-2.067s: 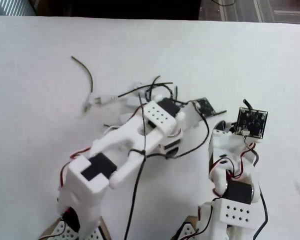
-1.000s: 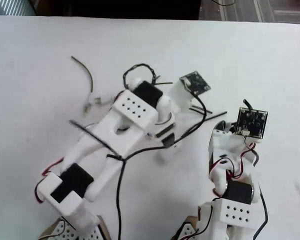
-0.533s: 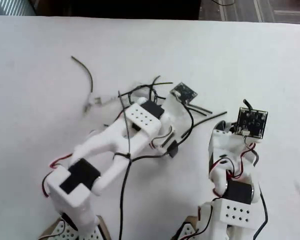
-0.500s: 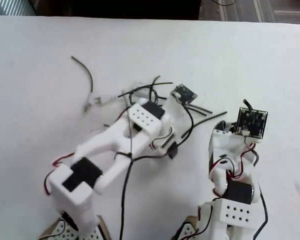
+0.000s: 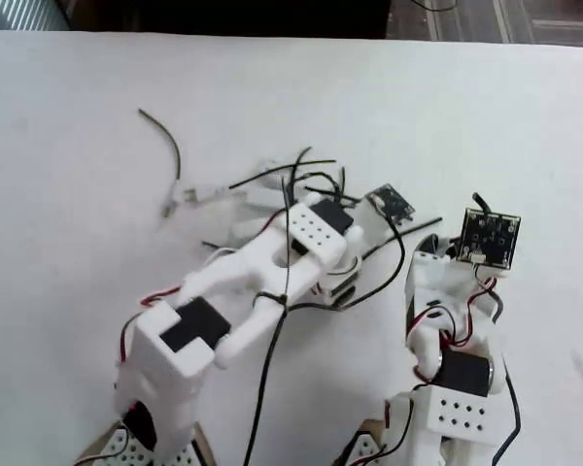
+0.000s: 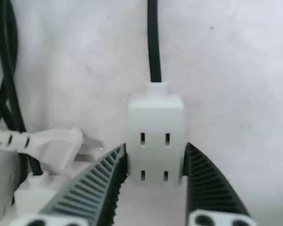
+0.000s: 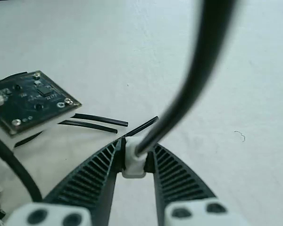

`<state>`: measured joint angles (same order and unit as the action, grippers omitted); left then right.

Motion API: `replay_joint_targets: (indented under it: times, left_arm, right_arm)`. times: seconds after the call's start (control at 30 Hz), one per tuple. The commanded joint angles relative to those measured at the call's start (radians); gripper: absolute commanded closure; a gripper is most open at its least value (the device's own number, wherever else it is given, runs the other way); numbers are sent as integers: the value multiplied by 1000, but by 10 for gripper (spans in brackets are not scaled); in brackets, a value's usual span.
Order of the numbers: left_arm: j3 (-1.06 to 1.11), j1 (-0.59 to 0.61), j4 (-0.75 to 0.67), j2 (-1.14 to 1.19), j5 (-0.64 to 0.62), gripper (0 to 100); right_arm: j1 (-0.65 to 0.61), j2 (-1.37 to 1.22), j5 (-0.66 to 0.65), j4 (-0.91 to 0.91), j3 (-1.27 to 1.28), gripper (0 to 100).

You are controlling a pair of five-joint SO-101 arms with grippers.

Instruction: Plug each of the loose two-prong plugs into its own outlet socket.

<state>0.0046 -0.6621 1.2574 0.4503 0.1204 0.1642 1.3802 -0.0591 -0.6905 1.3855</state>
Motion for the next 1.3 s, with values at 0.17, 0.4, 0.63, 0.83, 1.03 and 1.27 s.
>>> replay_joint_targets:
  times: [0.17, 0.4, 0.63, 0.83, 1.03, 1.27]
  left_arm:
    - [-38, -7, 2, -2, 298, 838]
    - [-54, 15, -18, -36, 298, 801]
    - [-58, 77, -17, -119, 183, 725]
    - [-60, 134, 61, -236, 178, 725]
    - [-52, 229, 123, -406, 123, 725]
    - [-51, 366, 207, -595, 44, 725]
  right_arm:
    - [2, 8, 6, 24, -46, 978]
    - [2, 8, 5, 24, -46, 978]
    - [-15, 8, 3, 22, -44, 978]
    - [-16, 8, 3, 18, -44, 978]
    - [-18, 12, 3, 16, -44, 978]
    - [-18, 16, 3, 15, -46, 978]
